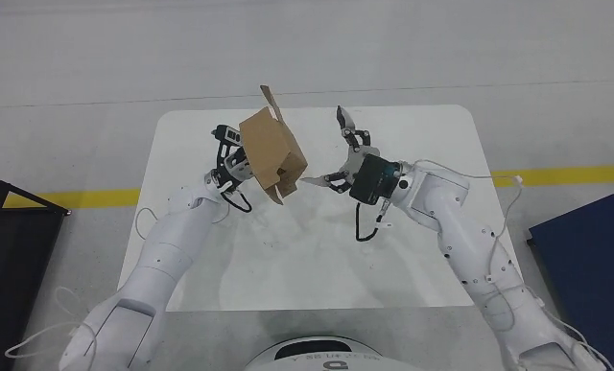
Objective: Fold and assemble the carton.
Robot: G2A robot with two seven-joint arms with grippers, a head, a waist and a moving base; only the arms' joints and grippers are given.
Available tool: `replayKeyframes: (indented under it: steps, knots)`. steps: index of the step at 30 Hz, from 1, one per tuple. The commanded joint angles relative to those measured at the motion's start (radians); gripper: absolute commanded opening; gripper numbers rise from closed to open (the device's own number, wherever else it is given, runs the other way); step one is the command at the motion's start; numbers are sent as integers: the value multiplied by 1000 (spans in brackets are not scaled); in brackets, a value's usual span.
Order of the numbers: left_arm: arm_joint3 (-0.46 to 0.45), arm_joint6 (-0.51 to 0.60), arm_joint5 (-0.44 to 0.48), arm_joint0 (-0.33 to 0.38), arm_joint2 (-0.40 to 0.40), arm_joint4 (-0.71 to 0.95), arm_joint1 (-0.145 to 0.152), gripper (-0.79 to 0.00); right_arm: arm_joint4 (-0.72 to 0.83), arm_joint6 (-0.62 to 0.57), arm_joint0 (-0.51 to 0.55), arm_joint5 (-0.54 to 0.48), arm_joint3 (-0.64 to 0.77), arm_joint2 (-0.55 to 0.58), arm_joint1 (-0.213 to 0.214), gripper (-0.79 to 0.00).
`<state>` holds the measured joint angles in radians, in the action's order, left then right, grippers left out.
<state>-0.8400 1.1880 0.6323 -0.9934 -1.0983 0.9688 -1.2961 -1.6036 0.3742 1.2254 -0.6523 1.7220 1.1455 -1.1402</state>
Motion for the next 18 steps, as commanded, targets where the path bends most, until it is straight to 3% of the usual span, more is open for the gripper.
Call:
replayKeyframes:
  steps: [1,8,18]
  knots:
    - [-3,-1,1,0,-5,-9,-1,-785,-20,-48,-13,-47,-16,0,4,0]
    - [-16,-10,10,-6,-10,-43,-5,-785,-33,-176,-45,-85,-10,-43,0,0]
    - [-19,-2,2,-10,-23,-52,-10,-785,-33,-250,-67,-86,-5,-85,-6,0]
